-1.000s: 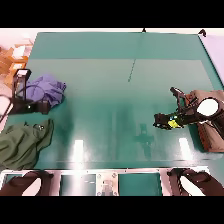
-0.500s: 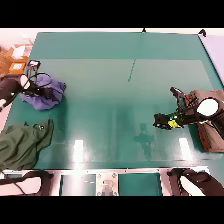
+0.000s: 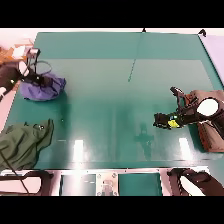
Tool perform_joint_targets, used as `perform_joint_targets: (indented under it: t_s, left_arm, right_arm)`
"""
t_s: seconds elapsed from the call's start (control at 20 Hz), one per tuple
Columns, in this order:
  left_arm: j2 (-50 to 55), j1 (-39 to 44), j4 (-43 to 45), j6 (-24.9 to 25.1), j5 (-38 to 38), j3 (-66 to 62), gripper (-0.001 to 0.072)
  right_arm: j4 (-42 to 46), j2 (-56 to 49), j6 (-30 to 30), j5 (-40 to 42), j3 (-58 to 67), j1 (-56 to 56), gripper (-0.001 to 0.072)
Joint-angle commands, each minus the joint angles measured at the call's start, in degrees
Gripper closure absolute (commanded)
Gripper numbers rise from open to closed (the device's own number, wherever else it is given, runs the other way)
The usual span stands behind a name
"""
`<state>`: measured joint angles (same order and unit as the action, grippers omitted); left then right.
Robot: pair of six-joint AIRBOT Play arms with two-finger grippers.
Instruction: Fold the shirts.
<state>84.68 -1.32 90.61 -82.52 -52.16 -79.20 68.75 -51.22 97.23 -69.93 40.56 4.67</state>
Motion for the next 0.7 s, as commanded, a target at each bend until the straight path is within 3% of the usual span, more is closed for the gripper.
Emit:
perform_joint_targets:
  t_s: [0.0,0.25,0.5,0.55,0.6,0.65]
  left_arm:
    - [-5.8,6.0,-5.6,3.3,-9.4,-10.3,0.0682]
    - [-12.5,20.3,-16.0,3.0,-10.1,-17.0,0.0682]
    - [-5.8,32.3,-20.3,-0.6,-11.3,-16.9,0.068]
    - [-3.3,34.1,-22.4,-0.6,-11.1,-16.9,0.0646]
    - [-0.8,35.5,-23.9,-0.6,-10.9,-16.9,0.0377]
    - [1.8,36.3,-25.2,-0.6,-11.2,-16.9,0.0194]
  right_arm:
    - [0.0,0.0,0.0,0.3,0.0,0.1,0.0698]
    - [0.1,0.0,-0.4,0.3,0.0,0.0,0.0698]
    - [0.5,0.0,-3.8,-4.0,2.6,-3.9,0.0698]
    - [0.5,0.0,-4.9,-4.9,3.7,-5.3,0.0697]
    - [0.5,0.0,-5.0,-5.2,4.8,-6.8,0.0698]
    - [0.5,0.0,-5.0,-5.5,5.9,-8.1,0.0697]
